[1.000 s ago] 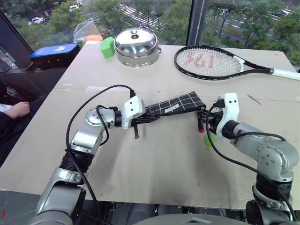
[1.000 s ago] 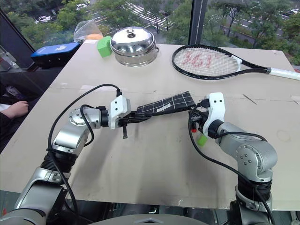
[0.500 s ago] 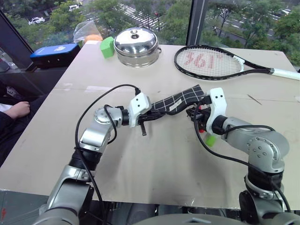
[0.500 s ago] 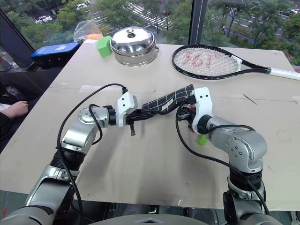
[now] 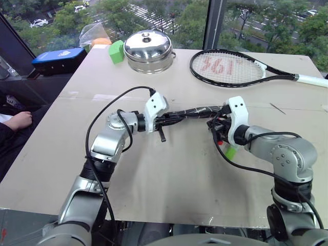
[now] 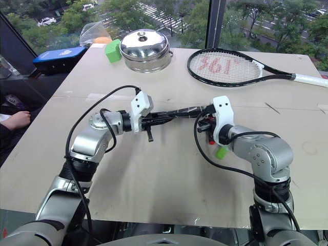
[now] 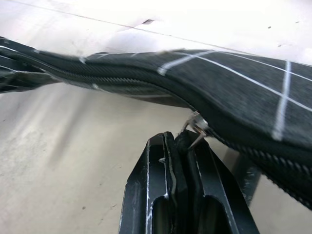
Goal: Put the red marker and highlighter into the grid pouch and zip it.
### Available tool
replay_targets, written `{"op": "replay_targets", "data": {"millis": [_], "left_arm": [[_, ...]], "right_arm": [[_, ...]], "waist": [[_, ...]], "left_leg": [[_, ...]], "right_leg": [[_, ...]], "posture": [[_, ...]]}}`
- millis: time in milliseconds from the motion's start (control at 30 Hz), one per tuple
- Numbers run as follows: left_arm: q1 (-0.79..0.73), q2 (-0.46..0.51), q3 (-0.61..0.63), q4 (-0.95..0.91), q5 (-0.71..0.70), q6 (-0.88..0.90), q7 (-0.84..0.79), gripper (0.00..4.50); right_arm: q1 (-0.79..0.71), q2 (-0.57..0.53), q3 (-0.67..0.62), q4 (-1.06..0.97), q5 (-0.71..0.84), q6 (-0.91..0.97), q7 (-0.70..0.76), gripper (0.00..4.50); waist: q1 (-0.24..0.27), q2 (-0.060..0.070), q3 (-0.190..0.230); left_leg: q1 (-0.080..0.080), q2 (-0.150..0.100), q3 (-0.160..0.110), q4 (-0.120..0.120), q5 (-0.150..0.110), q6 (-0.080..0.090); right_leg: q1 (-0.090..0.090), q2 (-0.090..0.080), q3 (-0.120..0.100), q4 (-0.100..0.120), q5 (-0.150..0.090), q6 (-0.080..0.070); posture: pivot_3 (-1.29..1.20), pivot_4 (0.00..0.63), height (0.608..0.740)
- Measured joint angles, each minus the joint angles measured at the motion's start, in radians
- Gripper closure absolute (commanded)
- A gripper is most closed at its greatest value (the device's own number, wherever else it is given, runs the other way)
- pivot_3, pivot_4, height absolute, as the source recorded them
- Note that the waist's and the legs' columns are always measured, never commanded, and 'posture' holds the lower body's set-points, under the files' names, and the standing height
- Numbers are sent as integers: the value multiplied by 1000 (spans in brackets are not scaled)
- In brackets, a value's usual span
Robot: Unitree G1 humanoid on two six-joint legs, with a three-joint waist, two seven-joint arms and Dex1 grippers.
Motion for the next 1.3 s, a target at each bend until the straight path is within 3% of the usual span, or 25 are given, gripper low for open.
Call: {"op": "replay_targets", "data": {"millis": [633,1000,1167,1300], "left_arm": [[-14,-1,-16,-3,33,-33,28,4500],[-14,0,-35,10,89,-159,27,4500],[-14,1,-35,35,96,-202,25,4500],[1,35,-36,51,101,-260,-22,4500]], "right_arm": [[-42,70,-119,-37,67,130,44,4459],[-106,198,-249,-33,120,241,57,4459],[-101,184,-272,-29,167,241,77,4459],[-50,107,-285,-23,178,241,100,4459]], "waist": [[1,0,0],[3,0,0],[2,0,0],[1,0,0]], "left_leg": [[0,0,0,0,0,0],[0,0,0,-1,0,0],[0,0,0,-1,0,0],[0,0,0,-1,0,0]], "right_leg": [[0,0,0,0,0,0],[0,0,0,0,0,0],[0,0,0,0,0,0],[0,0,0,-1,0,0]], "posture": [[0,150,740],[0,150,740],[0,150,740],[0,150,740]]}}
